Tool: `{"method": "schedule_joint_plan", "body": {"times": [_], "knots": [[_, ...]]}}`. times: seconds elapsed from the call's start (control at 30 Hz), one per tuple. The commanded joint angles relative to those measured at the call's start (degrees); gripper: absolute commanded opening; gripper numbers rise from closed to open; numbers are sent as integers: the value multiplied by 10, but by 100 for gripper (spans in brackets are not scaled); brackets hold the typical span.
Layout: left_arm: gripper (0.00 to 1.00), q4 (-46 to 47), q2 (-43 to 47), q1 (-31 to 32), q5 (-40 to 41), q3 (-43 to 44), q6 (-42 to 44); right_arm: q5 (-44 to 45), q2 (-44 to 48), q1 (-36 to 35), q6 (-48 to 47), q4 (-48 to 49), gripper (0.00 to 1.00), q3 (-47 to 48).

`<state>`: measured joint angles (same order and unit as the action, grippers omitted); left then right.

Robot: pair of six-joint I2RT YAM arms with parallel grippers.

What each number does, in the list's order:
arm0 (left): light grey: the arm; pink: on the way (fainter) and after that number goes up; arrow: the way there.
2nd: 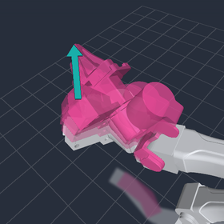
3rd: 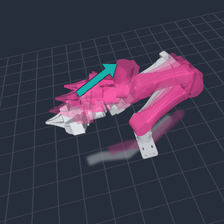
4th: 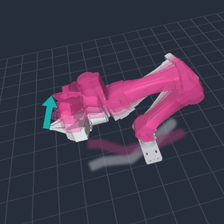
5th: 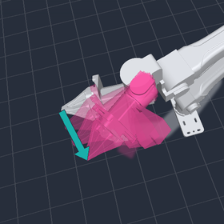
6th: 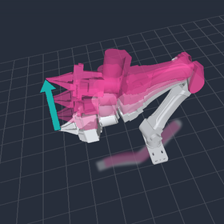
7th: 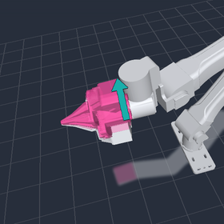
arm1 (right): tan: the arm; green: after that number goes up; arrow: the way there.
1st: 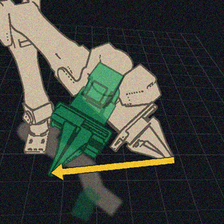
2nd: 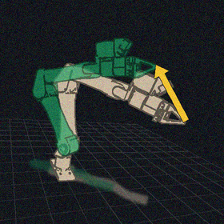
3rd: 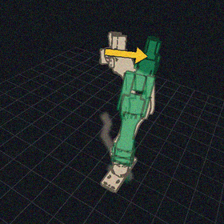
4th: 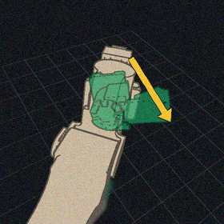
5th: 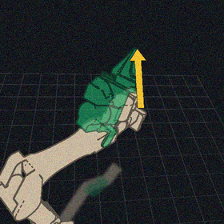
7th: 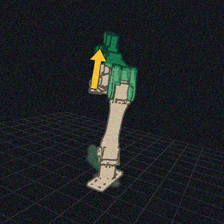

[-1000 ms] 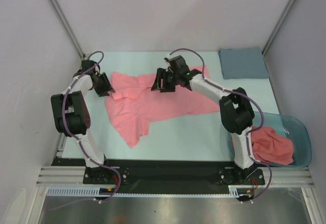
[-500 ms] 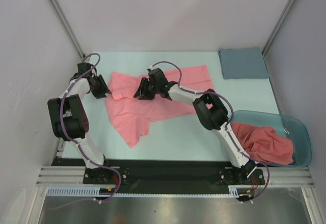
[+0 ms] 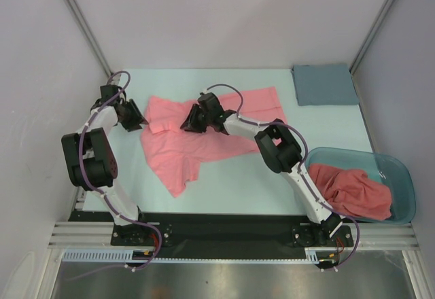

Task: Fold and stack the t-shirts
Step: Fold the tshirt

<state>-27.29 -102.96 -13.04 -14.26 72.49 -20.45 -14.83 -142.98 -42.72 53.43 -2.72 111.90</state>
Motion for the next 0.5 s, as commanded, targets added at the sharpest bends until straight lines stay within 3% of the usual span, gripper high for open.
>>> {"method": "schedule_joint_plan", "body": {"times": [0.0, 0.47], "knots": [[41, 23, 31, -3, -20, -8, -6, 4, -12, -8, 11, 18, 34, 20], [41, 24, 30, -3, -27, -12, -3, 3, -36, -18, 47, 20, 33, 31]]}}
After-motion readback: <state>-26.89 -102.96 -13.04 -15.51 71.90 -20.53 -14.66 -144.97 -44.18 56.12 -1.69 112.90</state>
